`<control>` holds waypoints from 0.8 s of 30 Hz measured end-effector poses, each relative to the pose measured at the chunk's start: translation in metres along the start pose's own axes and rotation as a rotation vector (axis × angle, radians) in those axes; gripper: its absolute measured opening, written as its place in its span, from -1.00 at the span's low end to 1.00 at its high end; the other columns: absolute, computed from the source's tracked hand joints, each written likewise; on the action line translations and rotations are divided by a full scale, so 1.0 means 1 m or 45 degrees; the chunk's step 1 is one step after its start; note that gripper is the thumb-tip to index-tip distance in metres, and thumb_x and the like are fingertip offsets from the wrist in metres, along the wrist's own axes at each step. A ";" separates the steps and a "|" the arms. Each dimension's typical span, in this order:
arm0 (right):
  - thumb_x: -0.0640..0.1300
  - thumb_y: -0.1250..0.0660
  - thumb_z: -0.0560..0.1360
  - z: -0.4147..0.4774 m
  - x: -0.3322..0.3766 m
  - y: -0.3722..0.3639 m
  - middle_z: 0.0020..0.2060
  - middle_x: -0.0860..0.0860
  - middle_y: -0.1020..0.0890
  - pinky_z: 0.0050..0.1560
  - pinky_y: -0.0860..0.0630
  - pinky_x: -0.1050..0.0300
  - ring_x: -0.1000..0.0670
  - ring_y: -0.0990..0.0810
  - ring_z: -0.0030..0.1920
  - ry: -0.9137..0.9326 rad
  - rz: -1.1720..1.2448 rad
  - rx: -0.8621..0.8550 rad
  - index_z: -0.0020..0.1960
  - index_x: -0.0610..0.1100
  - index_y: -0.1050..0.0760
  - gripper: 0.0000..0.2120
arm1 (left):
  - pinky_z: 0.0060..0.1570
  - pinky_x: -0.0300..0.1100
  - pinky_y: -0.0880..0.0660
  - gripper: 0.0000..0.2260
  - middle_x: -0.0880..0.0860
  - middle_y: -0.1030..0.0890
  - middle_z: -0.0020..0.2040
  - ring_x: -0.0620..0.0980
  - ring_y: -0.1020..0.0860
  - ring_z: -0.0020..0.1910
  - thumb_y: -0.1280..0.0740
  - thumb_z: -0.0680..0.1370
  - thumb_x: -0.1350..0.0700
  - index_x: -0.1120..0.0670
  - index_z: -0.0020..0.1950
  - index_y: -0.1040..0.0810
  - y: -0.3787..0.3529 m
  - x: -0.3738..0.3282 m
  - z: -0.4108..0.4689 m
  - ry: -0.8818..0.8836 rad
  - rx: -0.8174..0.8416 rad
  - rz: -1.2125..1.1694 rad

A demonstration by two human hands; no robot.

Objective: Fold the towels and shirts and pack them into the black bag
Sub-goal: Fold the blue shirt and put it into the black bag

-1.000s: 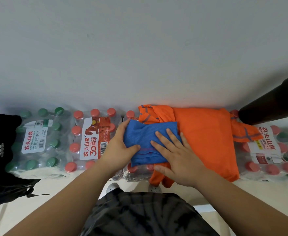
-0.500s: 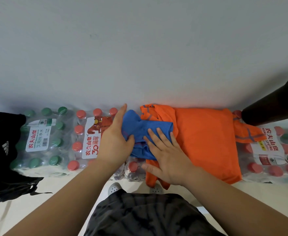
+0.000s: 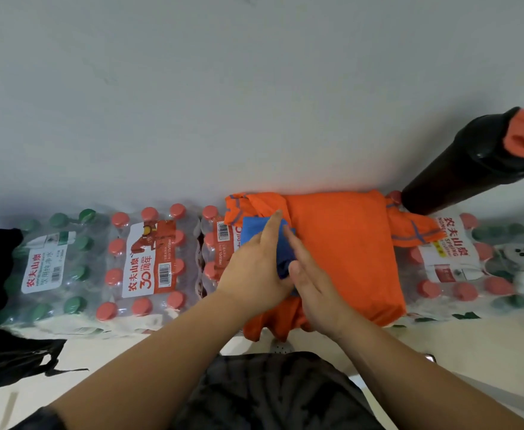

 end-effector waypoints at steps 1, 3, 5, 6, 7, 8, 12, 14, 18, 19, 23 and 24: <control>0.45 -0.01 0.54 0.000 -0.004 0.003 0.52 0.15 -0.28 0.52 -0.12 0.26 0.19 -0.18 0.54 -0.010 -0.047 -0.008 0.52 0.03 -0.22 -0.29 | -0.10 -0.21 -0.43 -0.20 0.07 -0.57 0.22 0.03 -0.60 0.03 -0.40 0.47 0.03 0.04 0.62 -0.06 -0.002 0.000 -0.002 -0.005 0.002 -0.021; 0.40 0.02 0.53 -0.001 -0.014 0.009 0.46 0.11 -0.36 0.54 -0.15 0.16 0.20 -0.23 0.50 -0.090 -0.191 -0.026 0.48 -0.07 -0.36 -0.26 | -0.04 -0.23 -0.42 -0.37 0.11 -0.61 0.18 0.03 -0.61 0.01 -0.35 0.52 0.04 0.10 0.55 -0.25 -0.001 0.006 -0.005 -0.021 -0.038 -0.032; 0.40 0.03 0.51 -0.001 -0.018 0.011 0.44 0.05 -0.40 0.51 -0.14 0.27 0.22 -0.25 0.45 -0.112 -0.336 0.009 0.49 -0.14 -0.38 -0.21 | 0.09 -0.17 -0.47 -0.57 0.13 -0.60 0.21 0.09 -0.60 0.07 -0.30 0.55 0.10 0.14 0.42 -0.45 0.008 0.012 -0.006 -0.106 -0.141 0.000; 0.43 0.05 0.52 -0.002 -0.016 0.010 0.43 0.00 -0.42 0.46 -0.13 0.37 0.19 -0.28 0.41 -0.068 -0.421 0.032 0.49 -0.16 -0.37 -0.17 | 0.16 -0.08 -0.50 -0.62 0.13 -0.58 0.24 0.12 -0.58 0.12 -0.27 0.55 0.09 0.15 0.35 -0.53 0.013 0.014 -0.006 -0.178 -0.213 0.064; 0.45 0.09 0.53 -0.003 -0.013 0.009 0.42 -0.03 -0.44 0.42 -0.14 0.39 0.13 -0.33 0.39 -0.015 -0.525 0.057 0.49 -0.17 -0.37 -0.14 | 0.20 0.01 -0.49 -0.62 0.12 -0.56 0.27 0.14 -0.54 0.17 -0.25 0.54 0.05 0.15 0.32 -0.57 0.016 0.016 -0.007 -0.246 -0.268 0.174; 0.46 0.15 0.53 -0.003 -0.012 0.008 0.40 -0.05 -0.46 0.41 -0.18 0.33 0.06 -0.37 0.37 0.027 -0.645 0.085 0.49 -0.17 -0.38 -0.12 | 0.25 0.07 -0.45 -0.58 0.12 -0.53 0.33 0.16 -0.49 0.24 -0.23 0.54 -0.01 0.13 0.33 -0.57 0.015 0.018 -0.006 -0.289 -0.285 0.293; 0.40 0.16 0.59 -0.008 -0.003 0.014 0.22 0.01 -0.54 0.29 -0.40 0.00 -0.02 -0.45 0.21 0.115 -0.964 0.077 0.39 -0.11 -0.51 -0.23 | 0.55 0.18 0.03 -0.40 -0.02 -0.07 0.63 0.03 0.04 0.62 0.02 0.61 -0.23 0.00 0.60 -0.20 -0.017 0.039 -0.003 -0.231 0.045 0.527; 0.36 0.11 0.62 -0.011 0.004 0.020 0.07 0.07 -0.55 0.20 -0.43 0.00 0.02 -0.46 0.11 0.166 -1.028 0.055 0.27 -0.05 -0.60 -0.31 | 0.54 0.21 0.17 -0.37 -0.07 0.07 0.64 -0.01 0.22 0.61 0.14 0.62 -0.31 -0.07 0.64 -0.03 -0.031 0.046 -0.005 -0.235 0.133 0.590; 0.38 0.09 0.60 -0.016 0.013 0.032 0.05 0.09 -0.50 0.16 -0.43 0.01 0.04 -0.44 0.10 0.170 -1.140 0.009 0.24 0.01 -0.61 -0.34 | 0.53 0.22 0.22 -0.38 -0.09 0.14 0.63 0.00 0.26 0.60 0.20 0.61 -0.37 -0.16 0.62 0.13 -0.042 0.050 -0.005 -0.280 0.181 0.676; 0.38 0.10 0.59 -0.014 0.016 0.033 0.16 0.08 -0.50 0.22 -0.41 0.00 0.02 -0.44 0.19 0.157 -1.179 0.006 0.32 0.01 -0.55 -0.33 | 0.53 0.22 0.23 -0.38 -0.09 0.16 0.63 0.00 0.27 0.60 0.21 0.60 -0.37 -0.15 0.62 0.14 -0.044 0.050 -0.005 -0.277 0.189 0.683; 0.46 0.34 0.50 -0.009 0.006 0.013 0.61 0.08 -0.09 0.54 -0.03 -0.03 0.02 0.05 0.61 0.055 -1.325 0.330 0.61 0.01 -0.14 -0.14 | 0.55 0.18 0.23 -0.31 -0.08 0.26 0.62 -0.04 0.37 0.56 0.21 0.57 -0.37 -0.07 0.61 0.22 -0.048 0.050 -0.001 -0.173 0.226 0.632; 0.47 0.37 0.47 -0.010 0.002 0.009 0.62 0.10 -0.03 0.56 0.03 -0.03 0.05 0.14 0.61 0.039 -1.335 0.392 0.62 0.01 -0.08 -0.11 | 0.55 0.16 0.21 -0.30 -0.07 0.28 0.61 -0.06 0.38 0.56 0.20 0.56 -0.36 -0.05 0.60 0.25 -0.048 0.051 0.000 -0.153 0.232 0.582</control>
Point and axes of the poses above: each hand's wrist, its own z-axis towards the middle knuckle, its own y-axis out of the back of the hand, x = y × z, the point moved 8 cm from there along z, towards the middle knuckle
